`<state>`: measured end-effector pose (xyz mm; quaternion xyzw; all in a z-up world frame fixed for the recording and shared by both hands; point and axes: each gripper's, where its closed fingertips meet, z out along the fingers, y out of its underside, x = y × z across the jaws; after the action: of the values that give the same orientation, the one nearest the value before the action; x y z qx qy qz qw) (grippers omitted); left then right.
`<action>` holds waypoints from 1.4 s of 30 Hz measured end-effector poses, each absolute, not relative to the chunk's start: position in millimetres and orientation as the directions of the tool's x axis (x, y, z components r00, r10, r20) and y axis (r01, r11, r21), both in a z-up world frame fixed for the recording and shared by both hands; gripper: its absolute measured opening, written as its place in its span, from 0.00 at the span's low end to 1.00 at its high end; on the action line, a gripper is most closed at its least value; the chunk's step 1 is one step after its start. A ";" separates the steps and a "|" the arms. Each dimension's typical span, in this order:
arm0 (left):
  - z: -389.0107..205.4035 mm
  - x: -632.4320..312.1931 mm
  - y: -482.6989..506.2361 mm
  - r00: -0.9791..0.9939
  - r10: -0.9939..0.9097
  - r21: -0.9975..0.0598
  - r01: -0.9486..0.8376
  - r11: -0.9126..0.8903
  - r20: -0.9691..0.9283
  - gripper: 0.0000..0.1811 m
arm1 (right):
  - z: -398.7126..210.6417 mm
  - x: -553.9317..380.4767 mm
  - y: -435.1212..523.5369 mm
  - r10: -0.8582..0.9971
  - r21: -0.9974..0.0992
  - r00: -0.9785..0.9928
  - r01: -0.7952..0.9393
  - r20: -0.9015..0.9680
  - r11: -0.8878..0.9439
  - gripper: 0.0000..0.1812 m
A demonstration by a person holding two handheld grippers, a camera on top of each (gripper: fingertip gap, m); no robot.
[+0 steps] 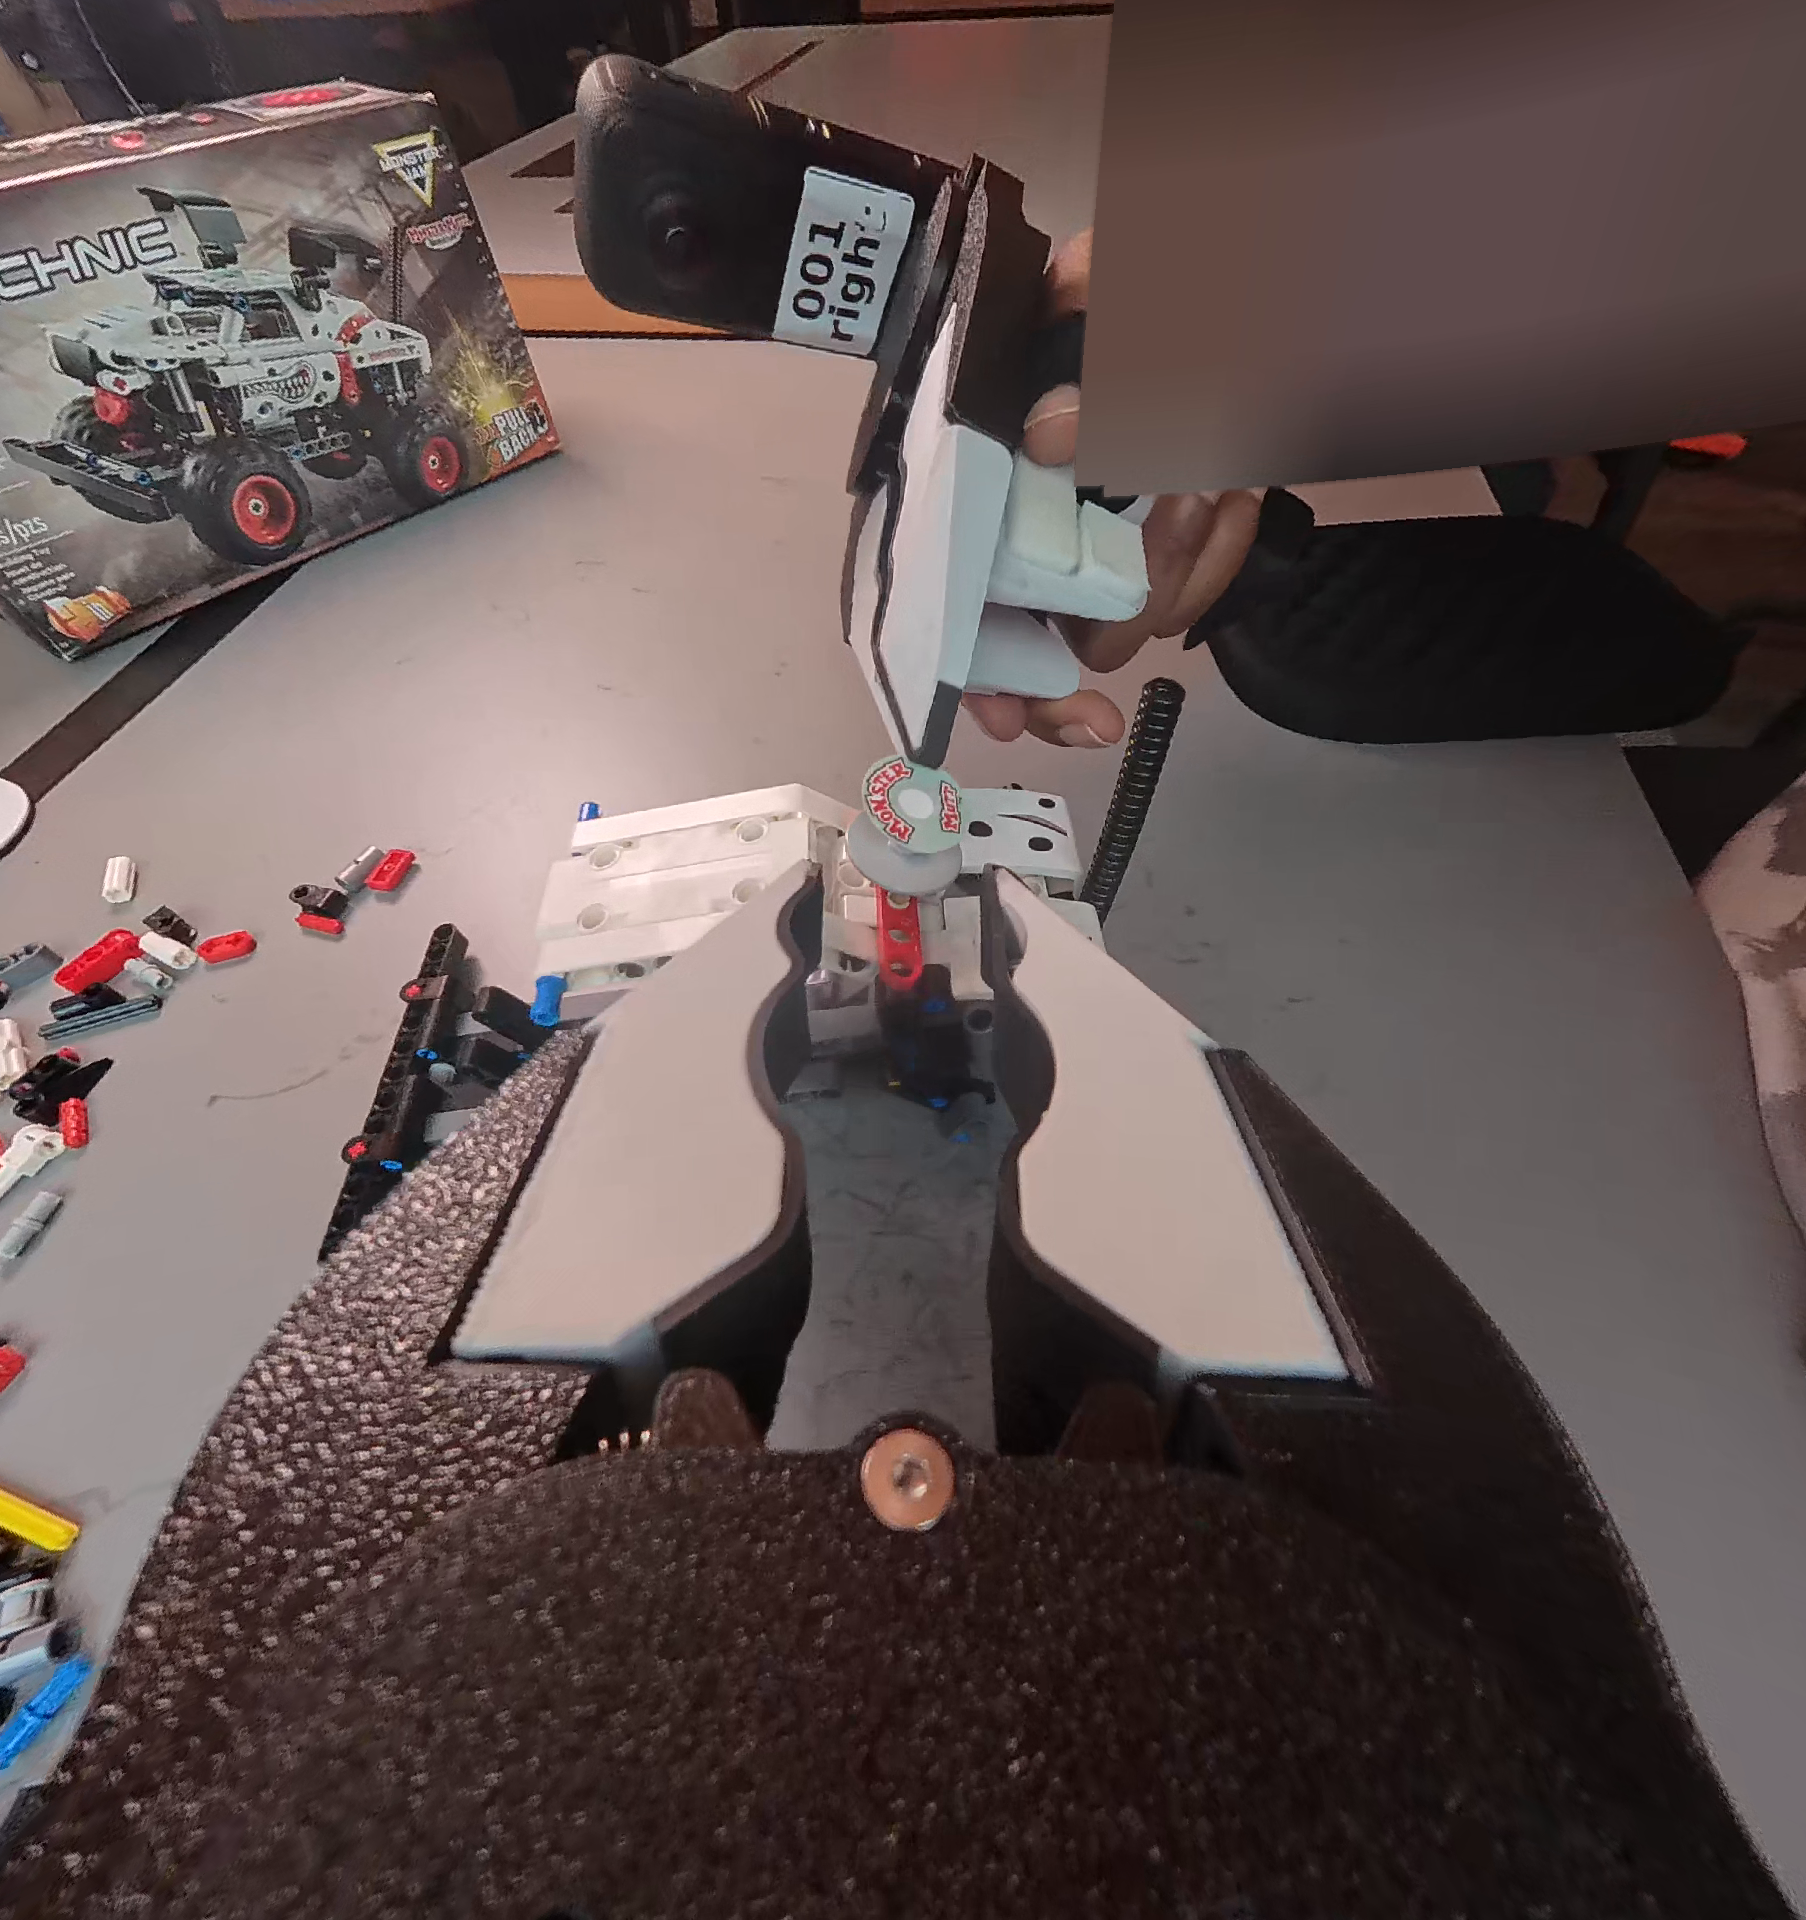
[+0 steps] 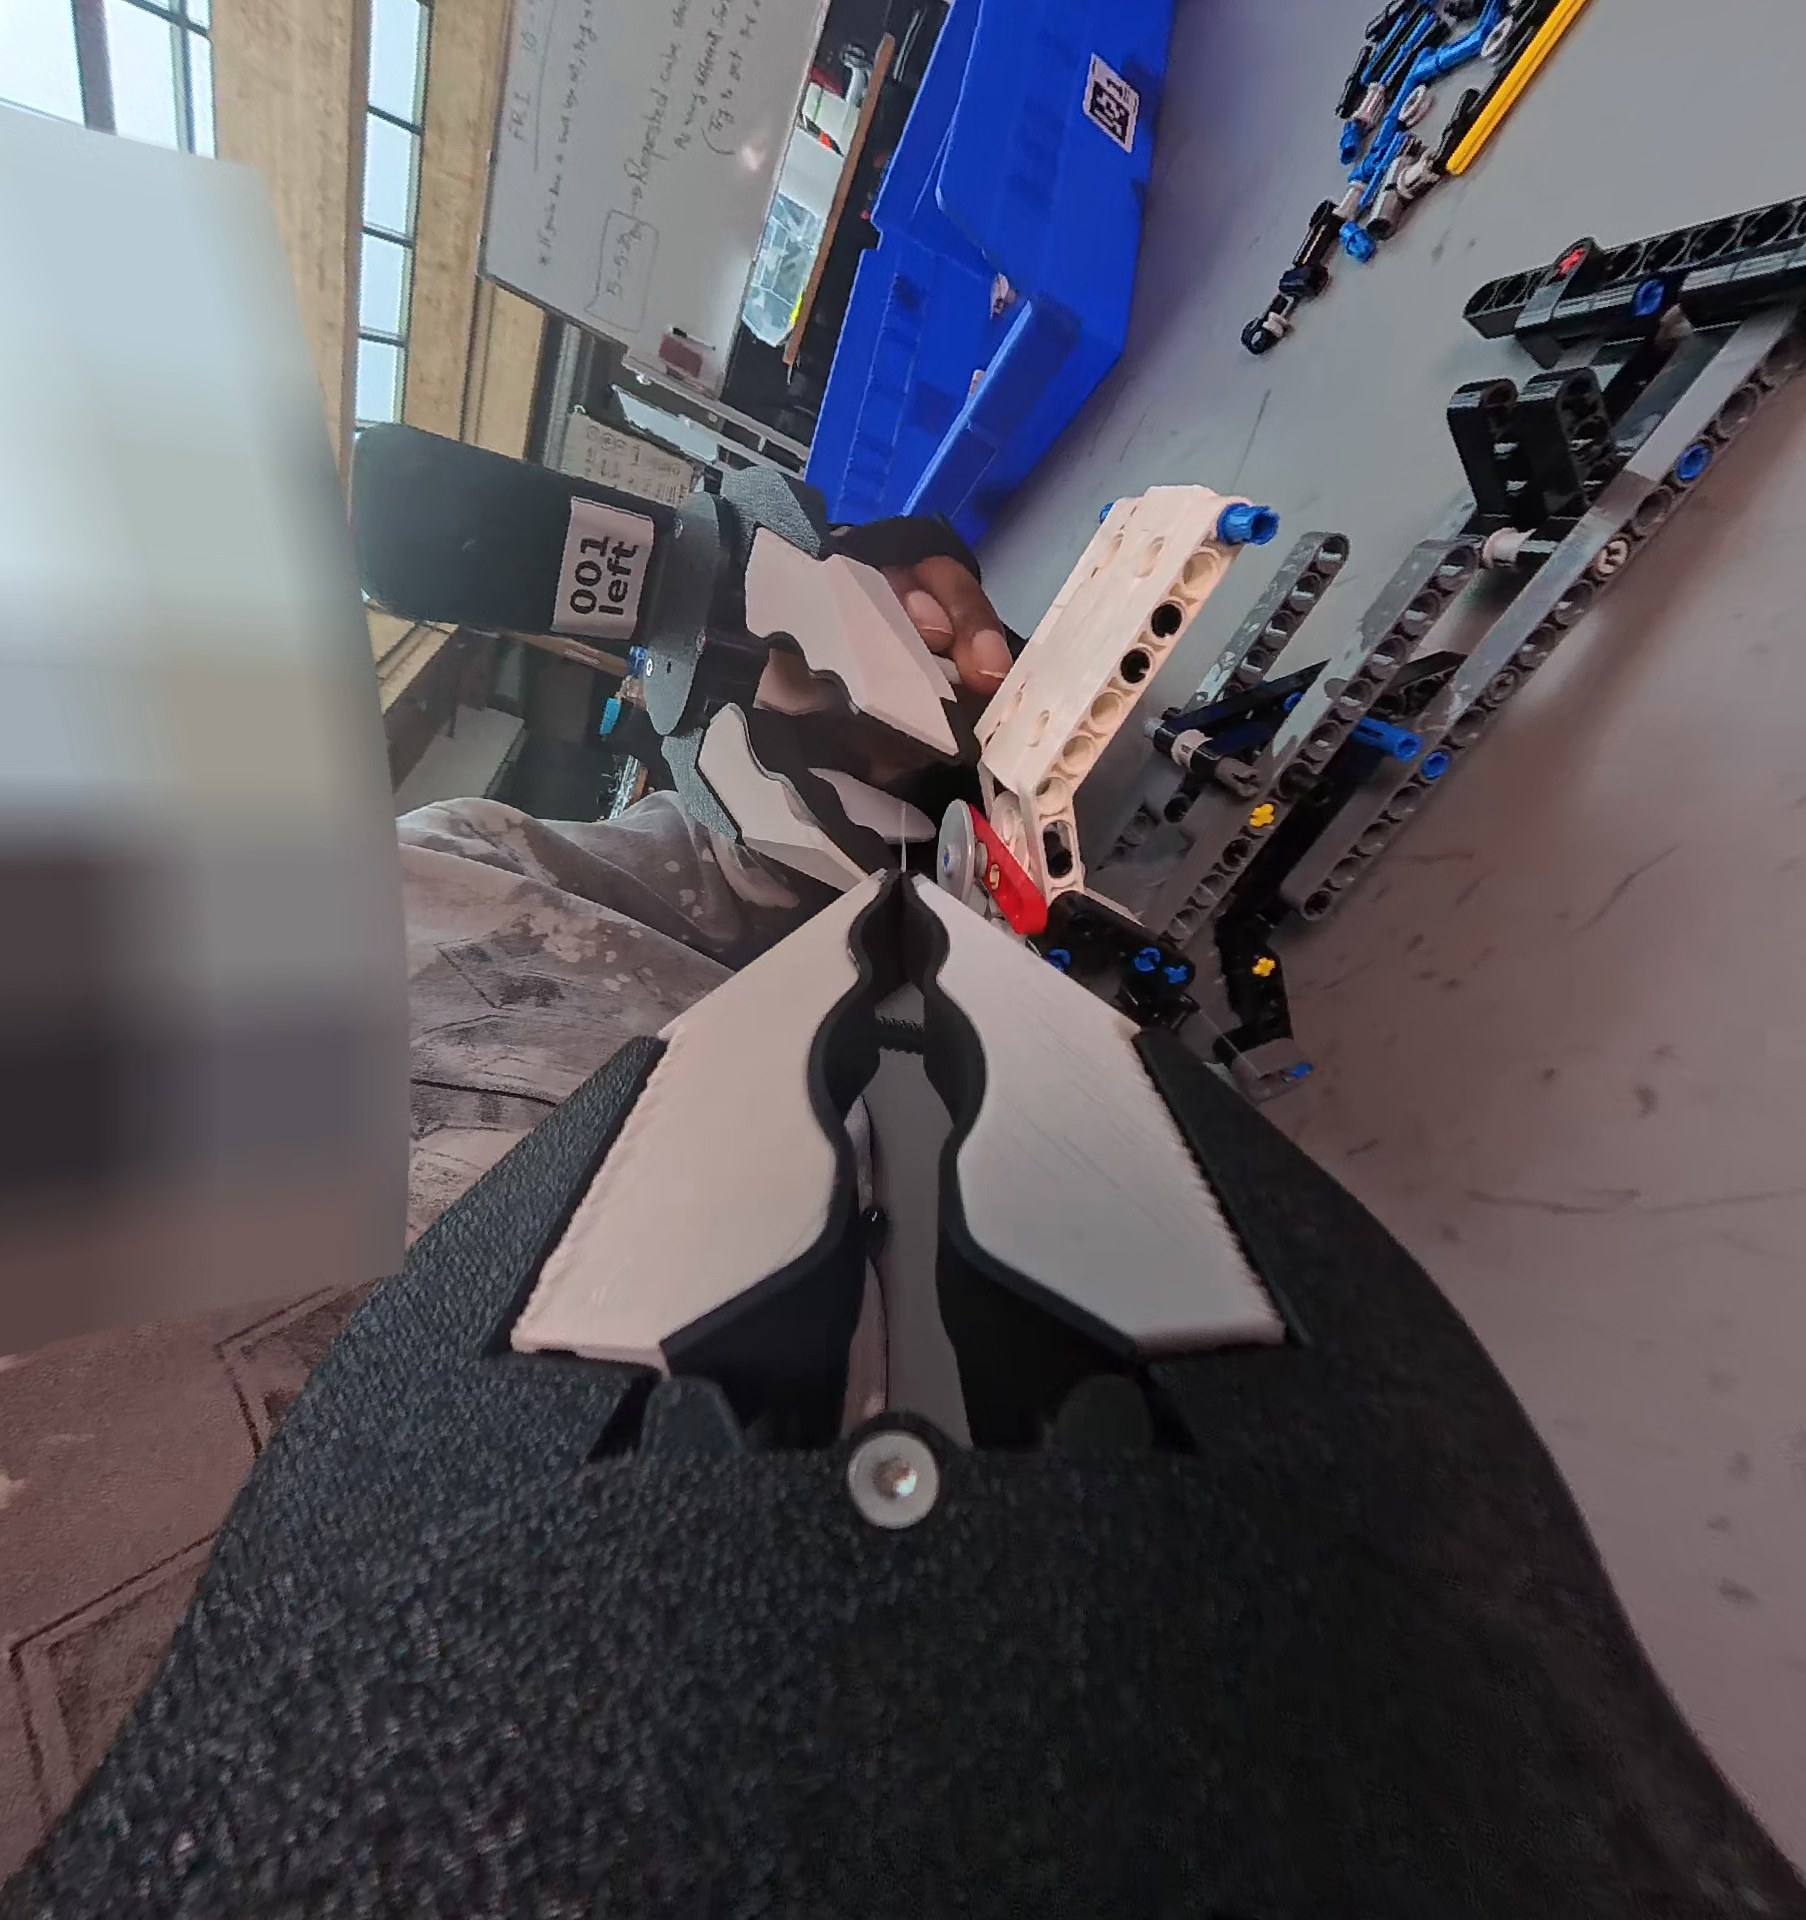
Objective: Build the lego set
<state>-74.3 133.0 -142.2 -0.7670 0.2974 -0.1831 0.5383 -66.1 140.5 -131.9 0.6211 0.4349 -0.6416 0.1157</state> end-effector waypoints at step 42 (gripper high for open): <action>-132.3 -71.1 134.7 0.754 -0.657 -0.954 -0.178 -0.241 0.025 0.13 | -135.7 -67.8 140.4 0.399 -0.399 -0.162 0.664 -0.902 -0.632 0.00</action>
<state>-71.1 134.7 -132.3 -0.7572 0.2758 -0.2171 0.5509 -67.8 140.4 -135.7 0.6388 0.4163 -0.6386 0.1037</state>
